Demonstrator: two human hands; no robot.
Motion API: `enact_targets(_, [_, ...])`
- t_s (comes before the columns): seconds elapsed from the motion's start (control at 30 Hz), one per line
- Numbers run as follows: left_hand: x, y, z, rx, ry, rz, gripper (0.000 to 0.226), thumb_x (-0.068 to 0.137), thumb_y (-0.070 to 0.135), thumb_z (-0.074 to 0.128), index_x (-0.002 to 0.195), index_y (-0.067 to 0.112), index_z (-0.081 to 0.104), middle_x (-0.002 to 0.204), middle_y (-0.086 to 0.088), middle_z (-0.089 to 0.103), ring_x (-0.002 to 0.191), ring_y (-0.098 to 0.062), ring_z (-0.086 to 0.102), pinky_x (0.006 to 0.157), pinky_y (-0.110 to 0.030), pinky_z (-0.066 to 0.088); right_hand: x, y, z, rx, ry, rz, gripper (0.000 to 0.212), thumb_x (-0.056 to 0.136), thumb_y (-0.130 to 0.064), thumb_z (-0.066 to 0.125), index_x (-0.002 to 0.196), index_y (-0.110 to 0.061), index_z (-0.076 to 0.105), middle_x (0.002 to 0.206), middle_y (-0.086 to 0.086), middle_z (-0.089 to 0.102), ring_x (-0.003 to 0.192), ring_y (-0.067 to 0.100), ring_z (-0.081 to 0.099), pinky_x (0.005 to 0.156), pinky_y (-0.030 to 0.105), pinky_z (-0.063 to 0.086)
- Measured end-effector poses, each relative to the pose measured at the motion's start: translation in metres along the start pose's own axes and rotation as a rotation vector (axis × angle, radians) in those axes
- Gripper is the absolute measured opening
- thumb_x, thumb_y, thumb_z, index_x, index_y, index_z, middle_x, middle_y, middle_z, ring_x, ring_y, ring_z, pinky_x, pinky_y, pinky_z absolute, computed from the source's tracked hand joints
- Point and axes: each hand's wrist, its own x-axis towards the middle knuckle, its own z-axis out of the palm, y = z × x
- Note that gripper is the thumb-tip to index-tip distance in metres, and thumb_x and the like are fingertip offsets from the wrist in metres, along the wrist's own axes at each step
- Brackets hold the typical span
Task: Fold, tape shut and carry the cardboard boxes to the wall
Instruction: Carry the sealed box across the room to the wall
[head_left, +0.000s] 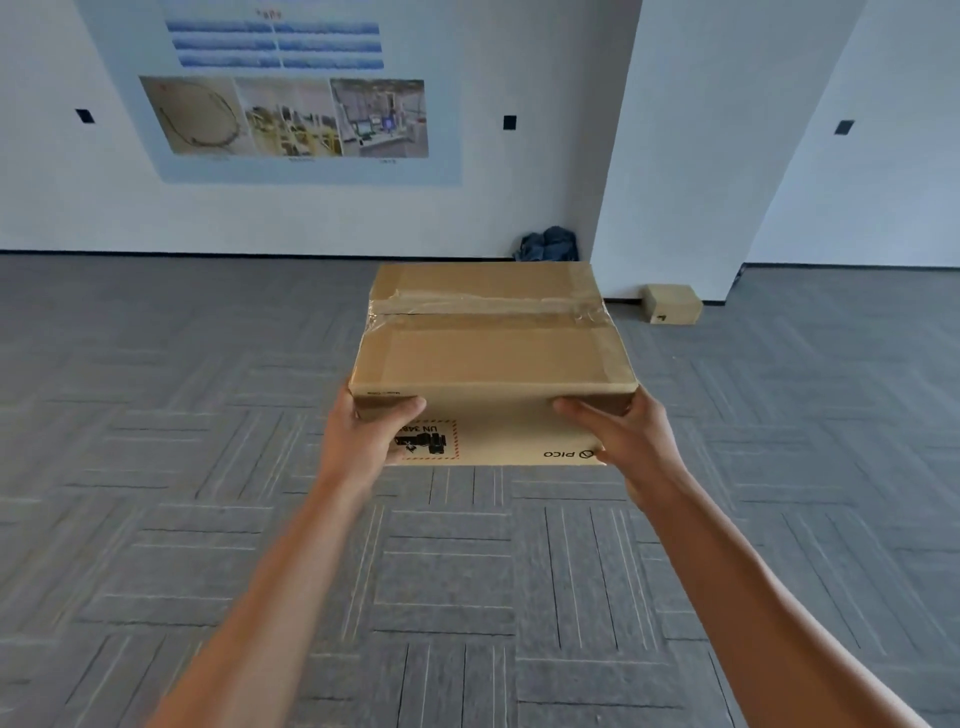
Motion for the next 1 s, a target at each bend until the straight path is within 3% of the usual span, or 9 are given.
enact_targets(0.27, [0.183, 0.020, 0.022, 0.012, 0.025, 0.014, 0.059, 0.076, 0.027, 0.091, 0.124, 0.028, 0.058, 0.116, 0.004, 0.070, 0.111, -0.020, 0.069, 0.082, -0.053, 0.063, 0.171, -0.025, 0.065, 0.013, -0.017, -0.026, 0.060, 0.065, -0.039, 0.098, 0.118, -0.033, 0.068, 0.103, -0.013, 0.077, 0.100, 0.010, 0.071, 0.077, 0.037, 0.058])
enact_targets(0.5, [0.362, 0.019, 0.055, -0.002, 0.087, 0.000, 0.057, 0.077, 0.024, 0.091, 0.124, 0.024, 0.059, 0.118, 0.002, 0.071, 0.111, -0.019, 0.070, 0.082, -0.054, 0.064, 0.363, -0.026, 0.123, -0.033, -0.026, -0.088, 0.072, 0.053, -0.057, 0.096, 0.116, -0.040, 0.067, 0.100, -0.015, 0.078, 0.098, 0.012, 0.074, 0.085, 0.048, 0.064])
enact_targets(0.73, [0.547, 0.043, 0.091, -0.002, 0.140, 0.026, 0.055, 0.079, 0.019, 0.089, 0.124, 0.023, 0.058, 0.116, 0.000, 0.072, 0.107, -0.018, 0.072, 0.078, -0.047, 0.065, 0.558, -0.052, 0.187, -0.029, -0.078, -0.085, 0.070, 0.057, -0.054, 0.096, 0.118, -0.042, 0.065, 0.104, -0.016, 0.076, 0.101, 0.010, 0.072, 0.087, 0.049, 0.063])
enact_targets(1.0, [0.757, 0.036, 0.135, -0.013, 0.087, 0.020, 0.058, 0.079, 0.021, 0.090, 0.128, 0.025, 0.059, 0.116, 0.003, 0.072, 0.108, -0.016, 0.072, 0.085, -0.053, 0.063, 0.747, -0.062, 0.241, -0.079, -0.015, -0.073, 0.069, 0.063, -0.049, 0.097, 0.123, -0.040, 0.064, 0.104, -0.017, 0.074, 0.100, 0.006, 0.070, 0.088, 0.045, 0.063])
